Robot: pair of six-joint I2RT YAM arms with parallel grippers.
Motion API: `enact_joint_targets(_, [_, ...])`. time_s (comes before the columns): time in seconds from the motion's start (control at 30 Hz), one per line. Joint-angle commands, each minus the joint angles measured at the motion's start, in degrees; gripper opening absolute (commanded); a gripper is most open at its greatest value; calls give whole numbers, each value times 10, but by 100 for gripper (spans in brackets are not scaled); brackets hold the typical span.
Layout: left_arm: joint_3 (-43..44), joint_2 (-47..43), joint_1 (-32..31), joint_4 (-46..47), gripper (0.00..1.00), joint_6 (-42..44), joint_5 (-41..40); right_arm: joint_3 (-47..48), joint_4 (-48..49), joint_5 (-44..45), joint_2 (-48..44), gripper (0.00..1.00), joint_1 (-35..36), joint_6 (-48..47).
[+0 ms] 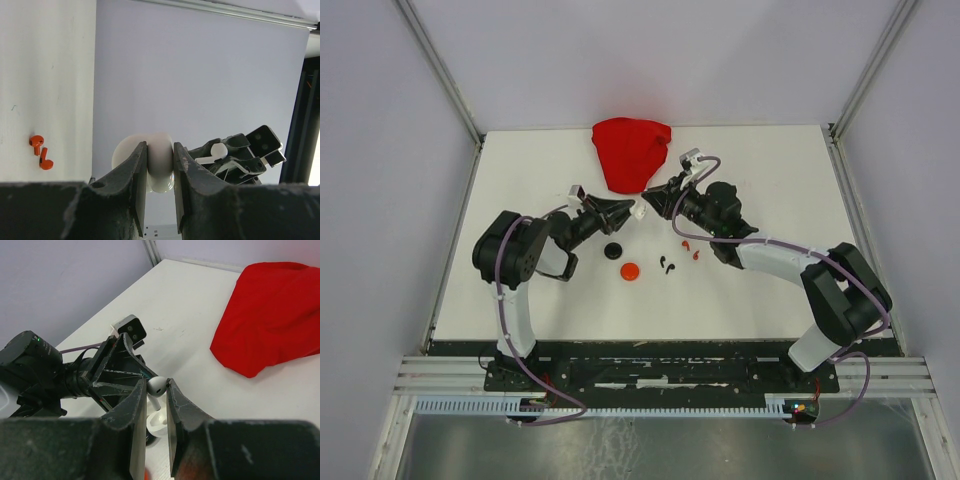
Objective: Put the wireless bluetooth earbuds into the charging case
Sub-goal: Place the earbud in the charging case.
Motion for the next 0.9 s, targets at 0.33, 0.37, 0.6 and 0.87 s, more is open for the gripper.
enact_joint_targets(0.33, [21,5,-13,63,3,-87,-44,-4,58,-12,9,19,9,-11])
enact_joint_targets(0.37, [22,4,-14,64,3,-90,-46,-4,58,-12,11,19,10,-11])
enact_joint_targets(0.6, [31,0,-19,68,3,-104,-50,-3,60,-11,20,19,10,-14])
enact_joint_targets(0.87, [32,-7,-25,72,3,-111,-50,-5,60,-7,23,19,10,-18])
